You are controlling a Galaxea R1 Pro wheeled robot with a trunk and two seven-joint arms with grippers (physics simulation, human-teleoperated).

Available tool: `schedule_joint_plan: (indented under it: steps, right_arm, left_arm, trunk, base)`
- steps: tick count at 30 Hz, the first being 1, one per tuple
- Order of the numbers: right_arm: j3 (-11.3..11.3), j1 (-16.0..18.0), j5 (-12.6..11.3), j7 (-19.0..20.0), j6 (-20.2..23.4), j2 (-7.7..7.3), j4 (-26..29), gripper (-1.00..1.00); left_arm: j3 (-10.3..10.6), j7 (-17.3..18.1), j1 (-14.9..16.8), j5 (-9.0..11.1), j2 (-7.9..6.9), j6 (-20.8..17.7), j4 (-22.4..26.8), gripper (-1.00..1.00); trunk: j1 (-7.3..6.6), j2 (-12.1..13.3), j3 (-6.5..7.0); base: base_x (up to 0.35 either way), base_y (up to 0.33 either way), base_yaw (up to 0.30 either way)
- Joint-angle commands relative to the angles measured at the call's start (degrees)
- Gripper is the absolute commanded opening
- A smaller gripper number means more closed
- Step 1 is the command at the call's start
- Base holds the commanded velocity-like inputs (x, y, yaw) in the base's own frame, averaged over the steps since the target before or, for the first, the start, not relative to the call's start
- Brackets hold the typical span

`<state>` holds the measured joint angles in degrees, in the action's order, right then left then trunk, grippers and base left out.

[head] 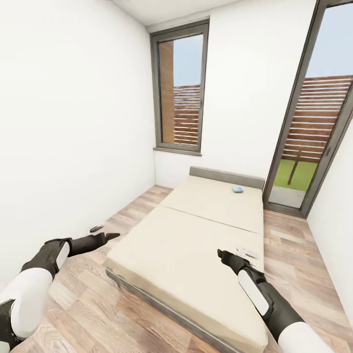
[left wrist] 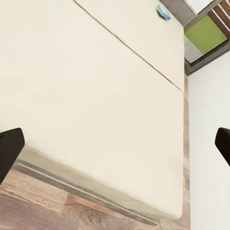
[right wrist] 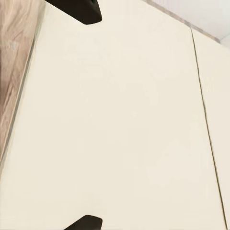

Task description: Put all the toys in the child's room - the three board games (two on the bed and one on the table), the two jigsaw puzzles on the table, and the tennis ball on the table - inside the toy box on the table in the child's room.

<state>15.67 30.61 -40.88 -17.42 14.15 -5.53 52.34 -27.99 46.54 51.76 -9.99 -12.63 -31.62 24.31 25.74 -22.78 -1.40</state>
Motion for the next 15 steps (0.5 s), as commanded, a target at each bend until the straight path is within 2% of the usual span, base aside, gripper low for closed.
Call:
schedule_joint_plan:
  steps: [1,15]
  right_arm:
    - [0.2,0.1,-0.4,-0.5,0.1,-0.09,0.1,1.00]
    - [0.2,0.0,-0.4,-0.5,0.2,-0.13,0.1,1.00]
  left_arm:
    - [-0.5,0.4,0.1,-0.6,0.06,-0.4,0.0,1.00]
    - [-0.5,0.4,0.1,-0.6,0.06,-0.4,0.0,1.00]
  trunk:
    - [0.04,-0.1,-0.14]
    - [0.04,-0.1,-0.30]
  base:
    - [0.000,-0.062,0.289]
    - [0.000,-0.010,0.289]
